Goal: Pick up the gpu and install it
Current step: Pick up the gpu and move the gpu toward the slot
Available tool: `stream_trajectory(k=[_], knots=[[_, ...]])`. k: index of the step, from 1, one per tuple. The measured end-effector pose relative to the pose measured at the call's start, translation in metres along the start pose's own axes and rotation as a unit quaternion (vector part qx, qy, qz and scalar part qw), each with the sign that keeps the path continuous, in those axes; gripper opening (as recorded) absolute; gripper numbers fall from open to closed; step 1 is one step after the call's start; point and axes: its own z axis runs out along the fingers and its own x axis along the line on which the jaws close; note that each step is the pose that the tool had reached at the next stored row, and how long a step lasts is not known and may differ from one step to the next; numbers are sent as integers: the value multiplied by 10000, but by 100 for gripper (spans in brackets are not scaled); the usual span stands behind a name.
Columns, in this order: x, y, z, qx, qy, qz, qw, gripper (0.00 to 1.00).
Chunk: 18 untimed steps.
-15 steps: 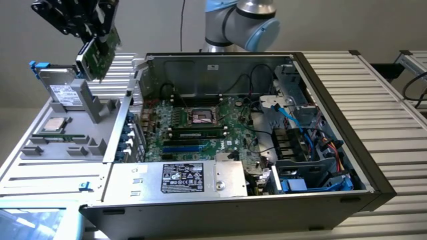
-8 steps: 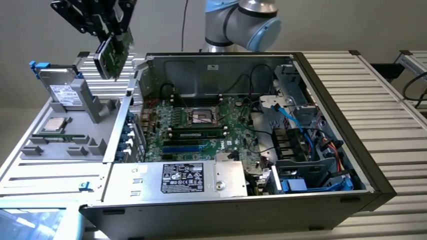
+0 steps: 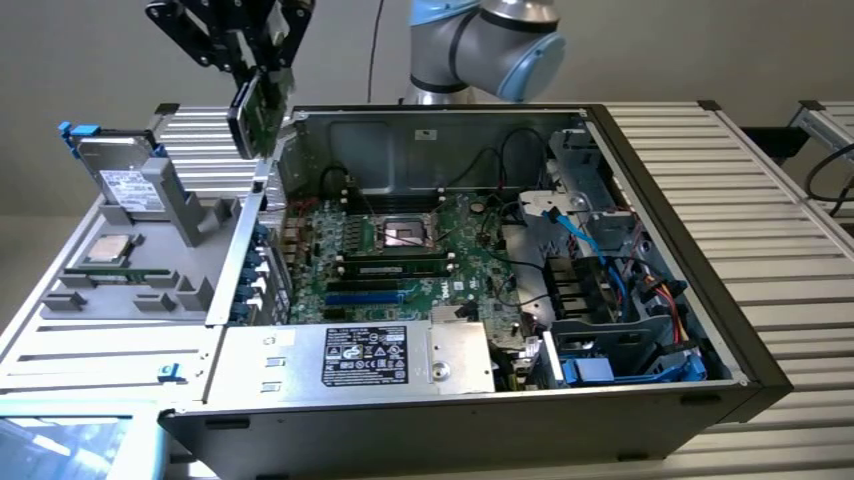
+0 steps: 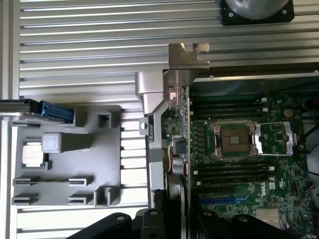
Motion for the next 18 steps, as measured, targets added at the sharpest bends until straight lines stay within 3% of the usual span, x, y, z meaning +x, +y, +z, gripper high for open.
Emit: stream_trajectory(k=[6, 18], knots=[[-271, 15, 42, 5, 60, 5, 10000, 28], [-815, 48, 110, 15, 93, 8, 10000, 28]])
